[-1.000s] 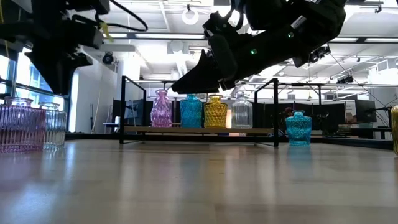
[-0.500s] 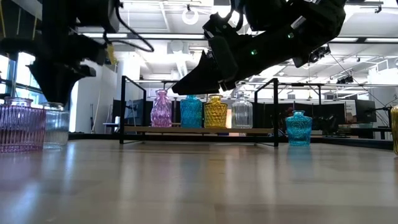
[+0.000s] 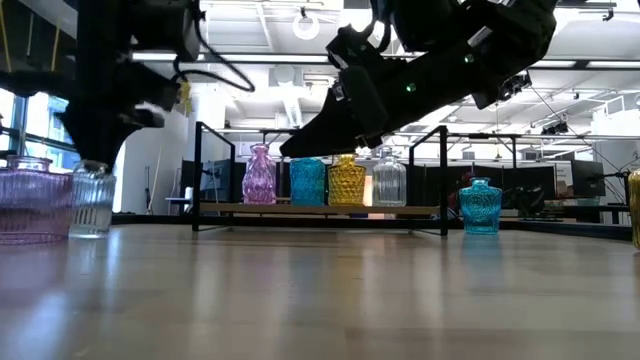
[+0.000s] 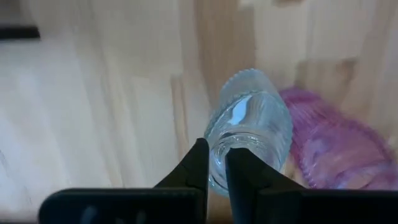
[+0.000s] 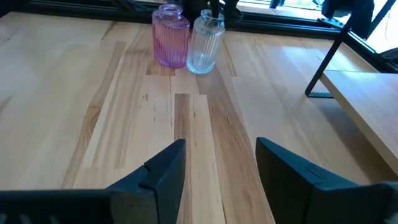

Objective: Sort vases onto shelf
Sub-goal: Put the transparent vase on the shelf aligned with the other transparent vase

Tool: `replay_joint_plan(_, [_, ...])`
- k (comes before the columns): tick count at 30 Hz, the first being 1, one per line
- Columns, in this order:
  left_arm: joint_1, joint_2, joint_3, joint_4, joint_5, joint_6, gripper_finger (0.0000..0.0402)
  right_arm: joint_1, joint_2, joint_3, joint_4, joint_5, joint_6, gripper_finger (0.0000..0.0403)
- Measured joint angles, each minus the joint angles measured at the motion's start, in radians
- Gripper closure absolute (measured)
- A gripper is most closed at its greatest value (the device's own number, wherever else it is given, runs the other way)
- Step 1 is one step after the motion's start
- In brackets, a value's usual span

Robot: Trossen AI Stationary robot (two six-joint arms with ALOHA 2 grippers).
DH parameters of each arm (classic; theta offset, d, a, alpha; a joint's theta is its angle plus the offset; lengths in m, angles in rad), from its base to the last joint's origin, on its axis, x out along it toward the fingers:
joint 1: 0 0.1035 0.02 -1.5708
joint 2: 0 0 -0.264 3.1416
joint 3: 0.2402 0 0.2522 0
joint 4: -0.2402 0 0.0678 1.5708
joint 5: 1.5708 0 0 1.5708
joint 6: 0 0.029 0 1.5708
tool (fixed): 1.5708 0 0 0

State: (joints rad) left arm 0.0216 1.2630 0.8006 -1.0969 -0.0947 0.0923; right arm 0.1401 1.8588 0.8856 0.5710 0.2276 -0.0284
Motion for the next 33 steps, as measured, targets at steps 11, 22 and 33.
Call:
replay_joint_plan(11, [0.000,0.035,0.144,0.173,0.018,-0.020,0.0384,0.067,-0.117,0.000,-0.249,0.063,-0.010,0.0226])
replay_joint_plan(22, [0.010,0.270,0.272,0.365,0.008,0.034,0.0384,0.112,-0.123,0.000,-0.311,0.121,0.047,0.0226])
replay_joint_plan(33, [0.045,0.416,0.357,0.399,0.005,0.036,0.0384,0.155,-0.123,-0.068,-0.234,0.209,0.124,0.0226])
